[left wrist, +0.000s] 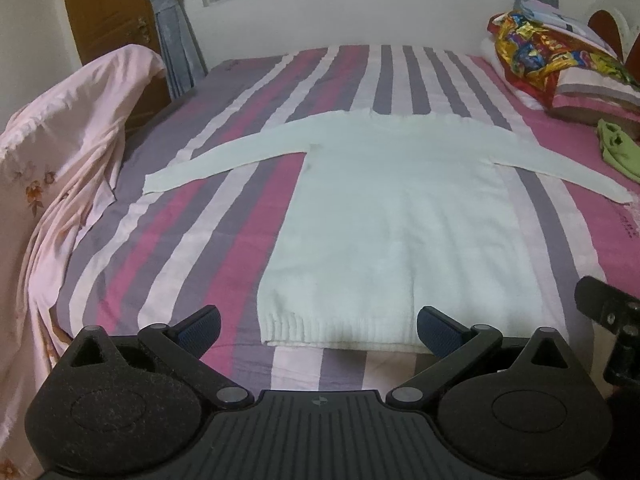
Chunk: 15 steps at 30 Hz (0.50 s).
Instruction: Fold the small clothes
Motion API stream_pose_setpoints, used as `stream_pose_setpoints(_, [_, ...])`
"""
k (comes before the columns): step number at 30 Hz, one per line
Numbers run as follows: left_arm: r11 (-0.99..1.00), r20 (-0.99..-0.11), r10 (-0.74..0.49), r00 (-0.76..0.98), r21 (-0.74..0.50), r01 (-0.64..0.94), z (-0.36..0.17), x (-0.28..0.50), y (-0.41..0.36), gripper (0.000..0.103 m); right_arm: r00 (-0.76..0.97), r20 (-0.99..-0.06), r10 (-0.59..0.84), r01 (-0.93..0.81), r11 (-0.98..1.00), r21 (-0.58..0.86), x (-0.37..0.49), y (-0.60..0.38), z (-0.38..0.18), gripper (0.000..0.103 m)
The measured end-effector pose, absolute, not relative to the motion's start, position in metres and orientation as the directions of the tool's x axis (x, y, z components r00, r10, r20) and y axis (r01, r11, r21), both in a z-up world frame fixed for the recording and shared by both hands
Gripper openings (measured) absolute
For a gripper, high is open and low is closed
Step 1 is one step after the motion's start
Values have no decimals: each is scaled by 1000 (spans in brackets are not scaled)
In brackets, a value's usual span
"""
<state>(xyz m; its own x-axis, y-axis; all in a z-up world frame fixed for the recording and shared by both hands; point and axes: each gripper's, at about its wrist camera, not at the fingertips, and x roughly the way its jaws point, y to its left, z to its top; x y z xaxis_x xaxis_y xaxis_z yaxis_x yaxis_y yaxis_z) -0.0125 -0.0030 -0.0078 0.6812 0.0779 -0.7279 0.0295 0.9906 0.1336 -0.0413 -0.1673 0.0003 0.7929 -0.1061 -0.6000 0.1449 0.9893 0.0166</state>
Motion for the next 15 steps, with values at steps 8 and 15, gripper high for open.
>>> stream_pose_setpoints(8, [989,-727,77,683,142,40,-8,-14,-6,103,784,-615,-85,130,991,28,-41,-162,-7,103])
stream_pose_setpoints(15, [986,-728,61,682,150,71,-8,-15,-12,103,785,-611,-99,143,989,24,-42,-162,-6,103])
